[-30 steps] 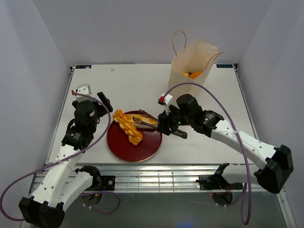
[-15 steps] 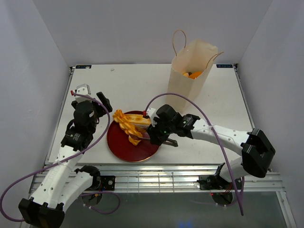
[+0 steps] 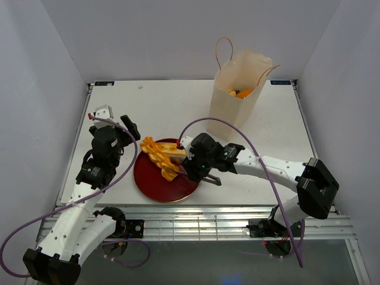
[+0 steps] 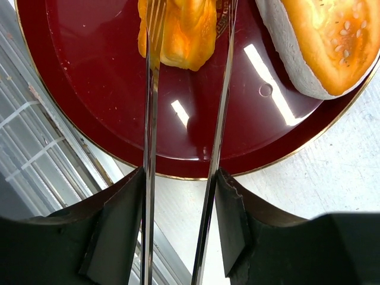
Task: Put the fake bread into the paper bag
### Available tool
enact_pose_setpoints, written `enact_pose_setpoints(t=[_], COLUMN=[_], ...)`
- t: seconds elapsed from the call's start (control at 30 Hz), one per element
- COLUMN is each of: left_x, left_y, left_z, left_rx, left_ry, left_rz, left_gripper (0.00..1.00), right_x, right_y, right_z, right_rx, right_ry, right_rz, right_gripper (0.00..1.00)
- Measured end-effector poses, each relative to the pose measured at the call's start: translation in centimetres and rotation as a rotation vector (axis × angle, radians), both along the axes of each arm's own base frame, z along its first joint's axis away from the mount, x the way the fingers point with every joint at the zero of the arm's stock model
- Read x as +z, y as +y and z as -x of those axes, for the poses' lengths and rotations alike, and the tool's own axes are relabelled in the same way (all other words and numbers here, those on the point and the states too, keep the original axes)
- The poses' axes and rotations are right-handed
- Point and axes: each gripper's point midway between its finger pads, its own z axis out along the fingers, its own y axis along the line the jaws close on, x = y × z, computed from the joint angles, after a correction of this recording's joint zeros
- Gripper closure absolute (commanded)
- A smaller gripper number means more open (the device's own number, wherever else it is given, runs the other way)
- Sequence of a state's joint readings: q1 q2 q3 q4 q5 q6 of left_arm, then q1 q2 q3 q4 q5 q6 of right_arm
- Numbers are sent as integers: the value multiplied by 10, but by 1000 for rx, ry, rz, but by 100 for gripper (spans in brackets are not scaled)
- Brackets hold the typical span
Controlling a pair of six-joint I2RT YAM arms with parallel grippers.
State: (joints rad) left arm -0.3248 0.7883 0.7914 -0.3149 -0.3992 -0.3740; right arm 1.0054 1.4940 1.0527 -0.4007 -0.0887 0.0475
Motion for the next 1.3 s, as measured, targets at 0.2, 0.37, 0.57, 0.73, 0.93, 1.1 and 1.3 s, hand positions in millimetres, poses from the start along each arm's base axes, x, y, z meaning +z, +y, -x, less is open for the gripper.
enact_pose_setpoints(t=[0.2, 0.37, 0.57, 0.73, 0.93, 1.1, 1.3], left_x=[0, 0, 0, 0, 0, 0, 5], left_y=[-1, -1, -1, -1, -1, -1, 0], left_z=[0, 0, 0, 0, 0, 0, 3], left_rx=[-4, -6, -7, -7, -7, -7, -5], left_ry=[0, 0, 0, 1, 1, 0, -17], left_rz=[1, 2, 2, 2, 2, 2, 8], left_gripper=[2, 2, 2, 2, 2, 2, 2], right_x=[-6, -7, -5, 2, 18, 47, 87], right_y=[2, 3, 5, 8, 9, 9, -1], right_z=[1, 3, 3, 1, -2, -9, -19], right_rx=[4, 12, 13, 13, 4, -21, -81], right_ry=[11, 23, 24, 15, -15, -74, -161], right_rz=[14, 13, 6, -8, -34, -88, -163], right_gripper=[50, 61, 73, 75, 76, 76, 77])
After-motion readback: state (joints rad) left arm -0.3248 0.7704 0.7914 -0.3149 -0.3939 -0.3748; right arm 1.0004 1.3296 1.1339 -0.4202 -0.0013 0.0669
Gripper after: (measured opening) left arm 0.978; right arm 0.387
